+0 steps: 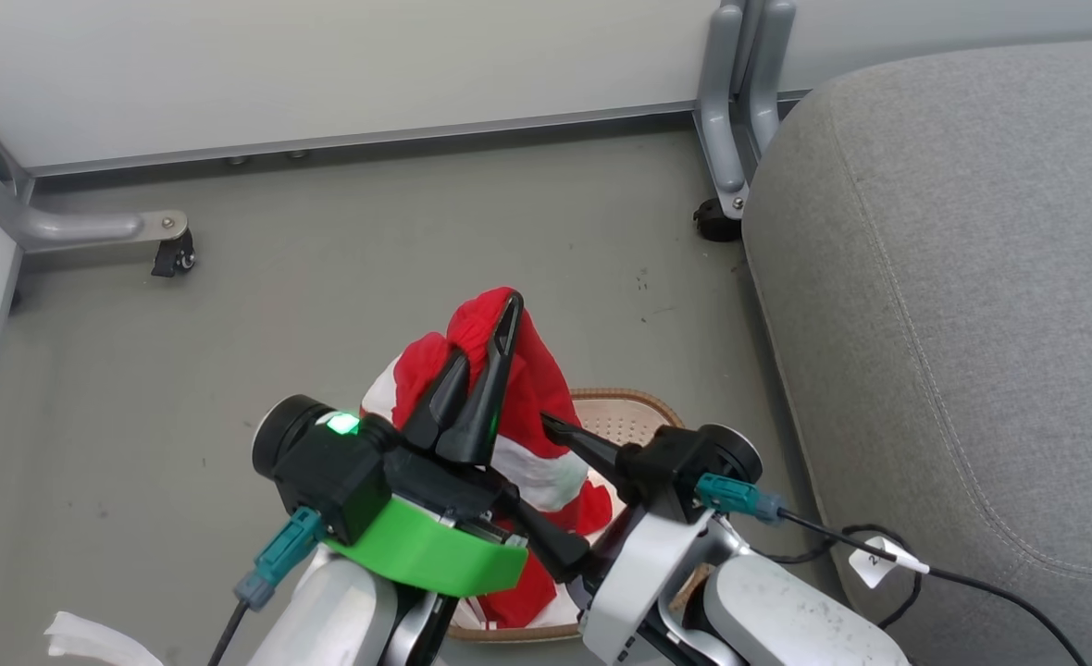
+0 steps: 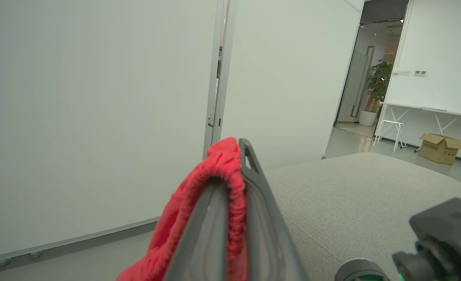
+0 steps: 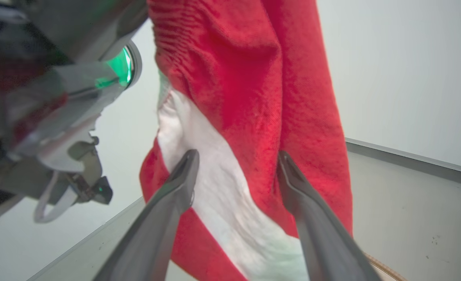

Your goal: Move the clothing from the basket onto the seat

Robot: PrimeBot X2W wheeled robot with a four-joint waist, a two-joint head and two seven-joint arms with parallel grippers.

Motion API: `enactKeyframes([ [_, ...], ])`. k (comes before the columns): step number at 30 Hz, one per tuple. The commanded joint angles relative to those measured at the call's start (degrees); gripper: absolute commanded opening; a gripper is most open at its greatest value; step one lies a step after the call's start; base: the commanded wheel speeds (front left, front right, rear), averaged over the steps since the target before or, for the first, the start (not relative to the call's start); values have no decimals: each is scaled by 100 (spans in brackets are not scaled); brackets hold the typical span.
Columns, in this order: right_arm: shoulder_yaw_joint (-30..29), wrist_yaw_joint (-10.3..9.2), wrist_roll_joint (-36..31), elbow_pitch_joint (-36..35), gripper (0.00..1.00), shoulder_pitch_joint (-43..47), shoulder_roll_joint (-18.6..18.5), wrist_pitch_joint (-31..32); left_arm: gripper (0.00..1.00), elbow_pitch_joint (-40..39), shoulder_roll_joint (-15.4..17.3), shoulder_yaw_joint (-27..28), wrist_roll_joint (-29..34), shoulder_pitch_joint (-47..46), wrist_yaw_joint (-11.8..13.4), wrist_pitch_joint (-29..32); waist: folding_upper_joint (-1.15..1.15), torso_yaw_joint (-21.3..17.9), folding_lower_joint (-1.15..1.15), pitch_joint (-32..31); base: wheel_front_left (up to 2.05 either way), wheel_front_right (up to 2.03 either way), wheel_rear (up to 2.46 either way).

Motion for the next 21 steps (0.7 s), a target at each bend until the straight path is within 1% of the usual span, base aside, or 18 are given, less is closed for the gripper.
enactKeyframes([
  [1,59,0,89,47,100,-102,-25,-42,0,-14,5,1,-60,-114,-18,13,0,5,0,1,0,0,0],
  [2,88,0,98,91,100,-144,-37,-64,0,-16,5,-8,-65,-116,-19,14,0,8,0,0,0,0,0],
  [3,132,0,146,124,57,-183,-37,-80,0,-22,3,-23,-73,-119,-24,15,0,13,0,2,0,0,0],
  [4,163,0,169,157,10,-207,-31,-100,0,-25,3,-29,-76,-122,-29,8,0,17,0,4,0,0,0],
  [5,191,0,187,201,0,-246,-36,-114,0,-29,7,-35,-69,-126,-32,8,0,21,0,6,0,0,0],
  [13,353,0,340,383,0,-397,-68,-246,0,-60,25,-72,-95,-135,-13,0,0,41,0,10,0,0,0],
  [21,344,0,371,460,0,-464,-87,-403,0,-59,56,-81,-112,-107,29,3,0,42,0,-5,0,0,0],
])
